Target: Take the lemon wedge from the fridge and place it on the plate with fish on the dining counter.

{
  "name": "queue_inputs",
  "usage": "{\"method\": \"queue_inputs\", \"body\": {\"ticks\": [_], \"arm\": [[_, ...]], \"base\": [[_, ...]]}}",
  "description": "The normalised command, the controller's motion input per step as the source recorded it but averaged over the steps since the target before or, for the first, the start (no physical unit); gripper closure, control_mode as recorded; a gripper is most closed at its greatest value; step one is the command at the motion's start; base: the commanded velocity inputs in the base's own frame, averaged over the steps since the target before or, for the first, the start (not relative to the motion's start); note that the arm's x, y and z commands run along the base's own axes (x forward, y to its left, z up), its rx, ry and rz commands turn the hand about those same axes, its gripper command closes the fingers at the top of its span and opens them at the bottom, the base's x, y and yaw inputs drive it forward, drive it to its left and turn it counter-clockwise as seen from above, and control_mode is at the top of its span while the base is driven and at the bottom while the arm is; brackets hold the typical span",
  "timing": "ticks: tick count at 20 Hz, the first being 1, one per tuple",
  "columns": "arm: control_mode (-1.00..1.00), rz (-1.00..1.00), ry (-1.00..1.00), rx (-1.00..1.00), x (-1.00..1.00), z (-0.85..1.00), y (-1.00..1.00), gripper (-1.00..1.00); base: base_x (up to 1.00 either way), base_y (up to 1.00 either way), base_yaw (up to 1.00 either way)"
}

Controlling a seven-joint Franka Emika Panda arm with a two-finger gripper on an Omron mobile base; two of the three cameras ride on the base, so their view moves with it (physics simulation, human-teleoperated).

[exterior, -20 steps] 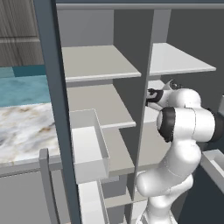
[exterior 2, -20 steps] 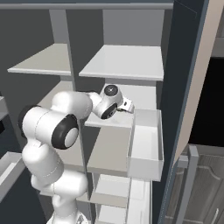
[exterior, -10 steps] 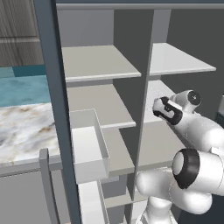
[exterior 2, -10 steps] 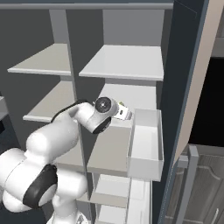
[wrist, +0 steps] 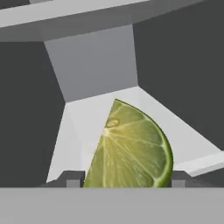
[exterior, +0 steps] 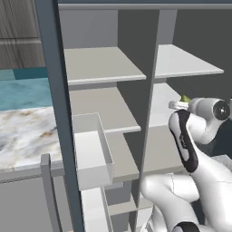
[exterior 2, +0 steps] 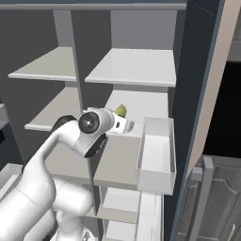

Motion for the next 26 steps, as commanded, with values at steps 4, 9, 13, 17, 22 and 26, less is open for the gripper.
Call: {"method": "queue_inputs", "body": {"ticks": [4, 9, 13, 17, 22, 26], "arm": [[-1.00, -0.05, 0.05, 0.00, -1.00, 0.71, 0.08, 1.00], [-1.00, -0.03, 0.18, 0.00, -1.00, 0.41, 0.12, 1.00], [-1.00, -0.01, 0.34, 0.00, -1.00, 0.02, 0.18, 1.00], [-1.00, 0.01, 0.30, 0.00, -0.73, 0.01, 0.24, 1.00], [-1.00, 0.00, 0.01, -0.02, 0.00, 0.55, 0.26, 1.00], [-1.00, 0.00, -0.20, -0.02, -0.16, 0.08, 0.00, 1.00]], "base": [[0.00, 0.00, 0.00], [0.00, 0.00, 0.00], [0.00, 0.00, 0.00], [0.00, 0.00, 0.00], [0.00, 0.00, 0.00], [0.00, 0.00, 0.00]]}}
